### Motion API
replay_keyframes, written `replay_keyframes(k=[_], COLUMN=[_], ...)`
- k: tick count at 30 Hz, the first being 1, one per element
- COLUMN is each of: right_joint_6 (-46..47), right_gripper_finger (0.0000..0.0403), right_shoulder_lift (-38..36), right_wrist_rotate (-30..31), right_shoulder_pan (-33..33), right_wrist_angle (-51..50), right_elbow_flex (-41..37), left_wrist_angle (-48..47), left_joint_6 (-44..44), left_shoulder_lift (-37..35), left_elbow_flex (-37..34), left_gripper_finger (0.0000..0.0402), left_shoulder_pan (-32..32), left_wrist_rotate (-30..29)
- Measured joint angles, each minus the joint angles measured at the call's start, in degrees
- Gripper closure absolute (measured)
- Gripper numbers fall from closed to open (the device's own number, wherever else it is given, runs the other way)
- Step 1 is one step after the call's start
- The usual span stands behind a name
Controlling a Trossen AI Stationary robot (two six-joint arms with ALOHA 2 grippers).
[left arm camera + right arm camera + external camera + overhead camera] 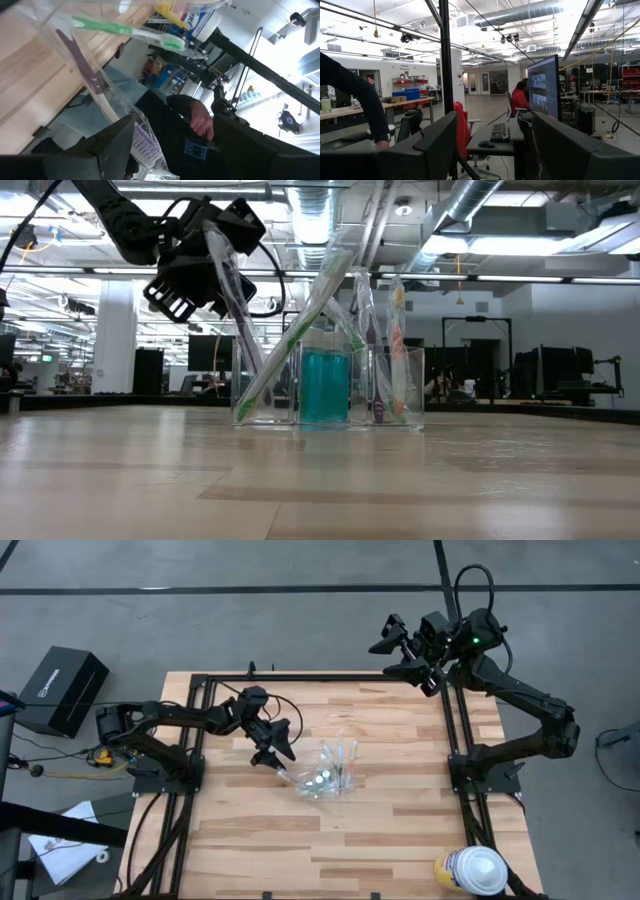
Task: Pick & Place toothbrushing station
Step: Put the purple toothbrush into the transparent organizer, then return to Home Position
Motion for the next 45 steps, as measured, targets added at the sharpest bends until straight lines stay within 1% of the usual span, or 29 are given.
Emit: replay_keyframes(k=[6, 12, 18, 21, 27, 29, 32, 35, 37, 39, 42, 44, 45], right_joint_6=[-0.13, -0.87, -0.87, -0.89, -0.90, -0.90, -0.90, -0.85, -0.53, -0.46, -0.46, -0.43, -0.35], right_gripper_finger=[0.0154, 0.0154, 0.0154, 0.0154, 0.0154, 0.0154, 0.0154, 0.0154, 0.0154, 0.0154, 0.0154, 0.0154, 0.0154], right_shoulder_lift=[0.02, 0.02, 0.02, 0.02, 0.02, 0.02, 0.02, 0.02, 0.02, 0.02, 0.02, 0.01, -0.14], right_wrist_rotate=[0.05, 0.19, 0.17, 0.16, 0.12, 0.12, 0.14, 0.14, 0.14, 0.30, 3.15, 6.42, 7.66], right_shoulder_pan=[-0.13, -0.85, -0.81, -0.81, -1.51, -1.95, -2.70, -3.14, -3.47, -4.05, -5.29, -6.07, -6.36], right_wrist_angle=[0.00, 0.00, 0.00, -0.02, -0.02, 0.00, -0.01, -0.02, -0.04, -0.29, -2.49, -4.82, -5.83], right_elbow_flex=[0.00, 0.00, 0.00, 0.00, 0.00, 0.00, 0.00, 0.00, 0.00, 0.00, 0.00, 0.00, 0.00], left_wrist_angle=[-1.83, -10.99, -11.27, -13.75, -23.99, -26.20, -25.60, -21.50, -16.00, -8.73, 4.95, 10.68, 11.76], left_joint_6=[3.22, 11.13, 16.96, 20.48, 30.62, 33.40, 34.77, 34.78, 34.68, 34.83, 38.00, 41.75, 44.52], left_shoulder_lift=[0.02, 0.03, 0.04, 0.04, 0.04, 0.04, 0.04, -0.44, -1.91, -3.83, -8.60, -13.00, -15.40], left_elbow_flex=[0.00, -0.02, -0.02, -0.02, -0.03, -0.04, -0.04, -0.07, -0.07, -0.09, -0.08, -0.05, 0.17], left_gripper_finger=[0.0135, 0.0135, 0.0135, 0.0135, 0.0135, 0.0135, 0.0135, 0.0135, 0.0135, 0.0135, 0.0137, 0.0145, 0.0151], left_shoulder_pan=[0.00, 0.00, 0.00, 0.00, 0.04, 0.52, 2.54, 5.85, 7.95, 9.89, 11.74, 11.95, 11.67], left_wrist_rotate=[-0.56, -0.56, -1.14, -3.51, -8.62, -11.37, -15.52, -19.37, -23.49, -28.73, -39.97, -48.47, -52.04])
